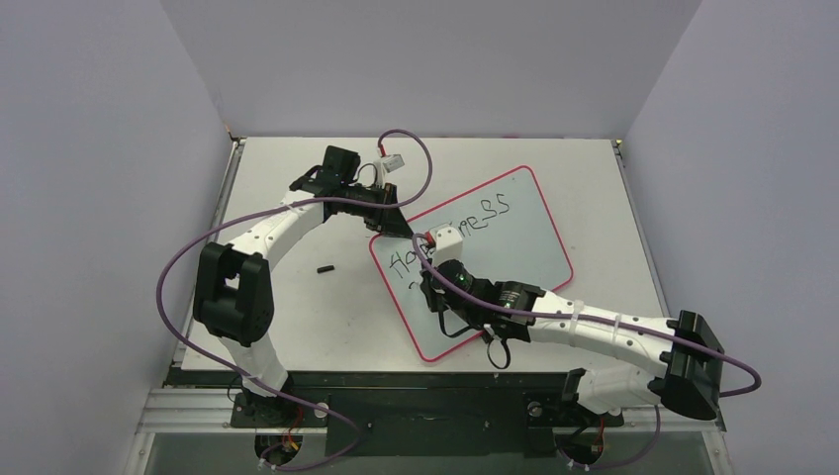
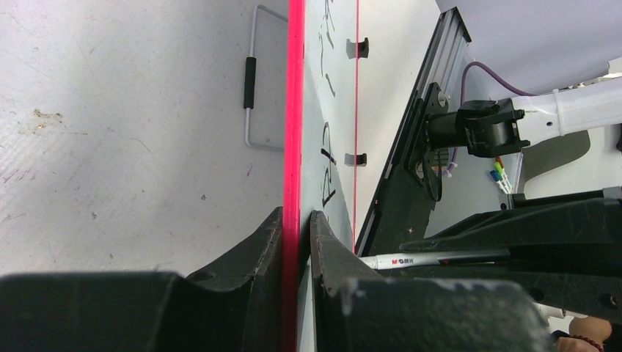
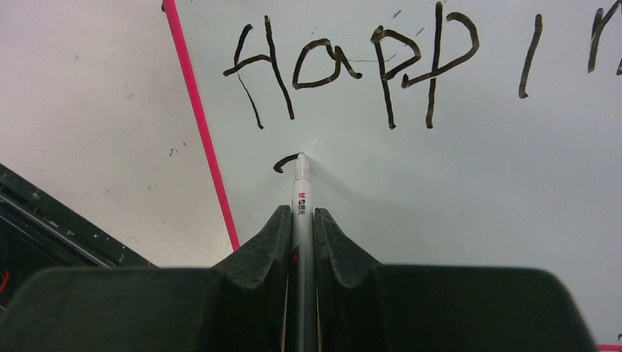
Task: Write a sentence on the whiteboard
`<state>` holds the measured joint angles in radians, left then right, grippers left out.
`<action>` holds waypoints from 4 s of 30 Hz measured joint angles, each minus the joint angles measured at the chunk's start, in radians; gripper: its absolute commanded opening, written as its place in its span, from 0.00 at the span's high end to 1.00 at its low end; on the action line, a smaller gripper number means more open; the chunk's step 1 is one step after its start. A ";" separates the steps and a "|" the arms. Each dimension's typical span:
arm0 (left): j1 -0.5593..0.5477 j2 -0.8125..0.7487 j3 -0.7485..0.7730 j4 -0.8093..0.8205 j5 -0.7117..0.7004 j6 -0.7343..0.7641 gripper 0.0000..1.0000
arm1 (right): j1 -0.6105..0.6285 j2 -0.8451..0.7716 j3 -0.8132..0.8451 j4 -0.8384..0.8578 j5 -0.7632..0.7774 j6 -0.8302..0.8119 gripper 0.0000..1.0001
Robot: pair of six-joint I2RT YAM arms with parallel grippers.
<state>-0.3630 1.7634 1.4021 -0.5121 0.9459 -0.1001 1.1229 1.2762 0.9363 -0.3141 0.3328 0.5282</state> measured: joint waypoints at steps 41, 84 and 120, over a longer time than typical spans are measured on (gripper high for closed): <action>-0.006 -0.015 0.000 -0.008 -0.007 0.000 1.00 | 0.019 -0.059 -0.043 -0.098 0.004 0.052 1.00; -0.013 -0.026 0.000 -0.008 -0.024 -0.001 1.00 | -0.050 0.035 0.093 -0.042 -0.081 0.015 1.00; -0.015 -0.028 -0.001 -0.008 -0.024 -0.008 1.00 | -0.071 -0.089 -0.004 -0.064 -0.051 0.030 1.00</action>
<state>-0.3782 1.7351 1.4014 -0.5201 0.9218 -0.1085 1.0523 1.1870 0.9321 -0.3782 0.2817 0.5579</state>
